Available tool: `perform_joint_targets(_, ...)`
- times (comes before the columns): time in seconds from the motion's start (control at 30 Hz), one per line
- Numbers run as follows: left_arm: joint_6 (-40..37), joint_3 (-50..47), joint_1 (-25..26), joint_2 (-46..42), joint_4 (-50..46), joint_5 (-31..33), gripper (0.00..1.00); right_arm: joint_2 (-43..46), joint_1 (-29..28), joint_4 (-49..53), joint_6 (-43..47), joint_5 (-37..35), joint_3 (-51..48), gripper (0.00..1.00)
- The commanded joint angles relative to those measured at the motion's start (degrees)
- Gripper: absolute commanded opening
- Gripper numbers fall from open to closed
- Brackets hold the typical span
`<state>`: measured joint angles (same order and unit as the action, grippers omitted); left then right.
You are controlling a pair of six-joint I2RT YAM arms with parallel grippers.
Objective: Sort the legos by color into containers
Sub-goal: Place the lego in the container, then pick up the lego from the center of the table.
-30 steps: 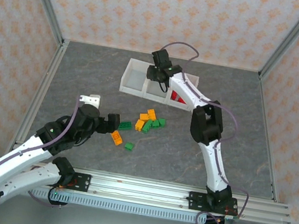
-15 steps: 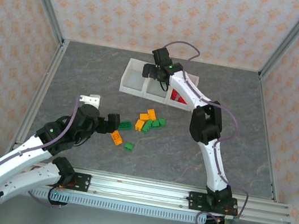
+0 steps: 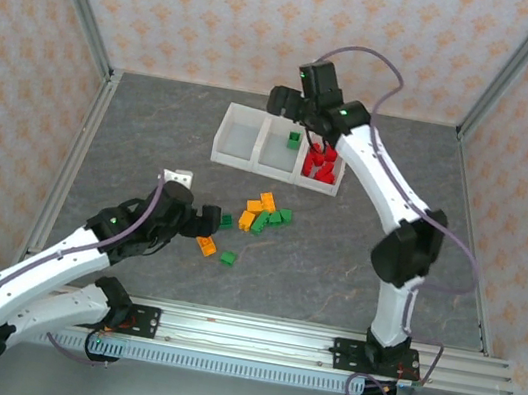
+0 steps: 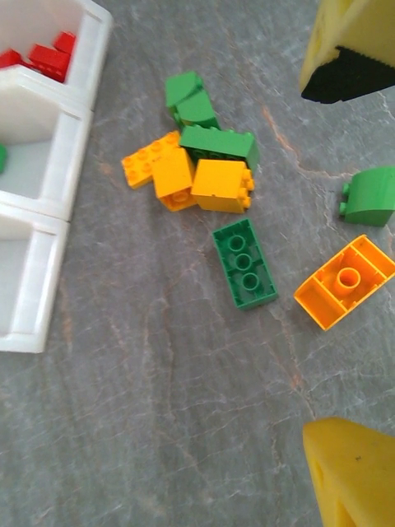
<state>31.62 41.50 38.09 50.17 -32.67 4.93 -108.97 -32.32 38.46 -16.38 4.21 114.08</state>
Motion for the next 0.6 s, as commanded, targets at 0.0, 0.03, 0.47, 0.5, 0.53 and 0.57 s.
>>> perform_joint_targets(0.0,-1.2,0.5,0.5,3.2,3.6,-4.6,0.99,10.1,0.1,-3.0,-3.5,-2.3,-11.1,0.95)
perform_joint_targets(0.03,-1.2,1.1,1.3,4.7,4.3,-4.6,0.98,13.9,0.1,-4.8,-4.2,-3.1,-15.6,0.95)
perform_joint_targets(0.47,-11.6,26.7,8.3,39.1,-4.5,-1.0,0.88,44.1,0.4,-8.9,-10.8,-14.5,-48.8,0.96)
perform_joint_targets(0.5,-11.9,28.6,8.3,41.5,-5.0,-1.8,0.87,45.5,0.4,-8.0,-11.6,-15.3,-49.9,0.96)
perform_joint_targets(0.53,-11.8,30.3,8.4,43.8,-5.3,-2.3,0.86,46.7,0.3,-7.3,-12.7,-15.8,-51.2,0.96)
perform_joint_targets(0.57,-12.0,31.8,8.4,45.5,-5.7,-2.7,0.84,47.9,0.4,-7.0,-13.3,-16.0,-52.6,0.96)
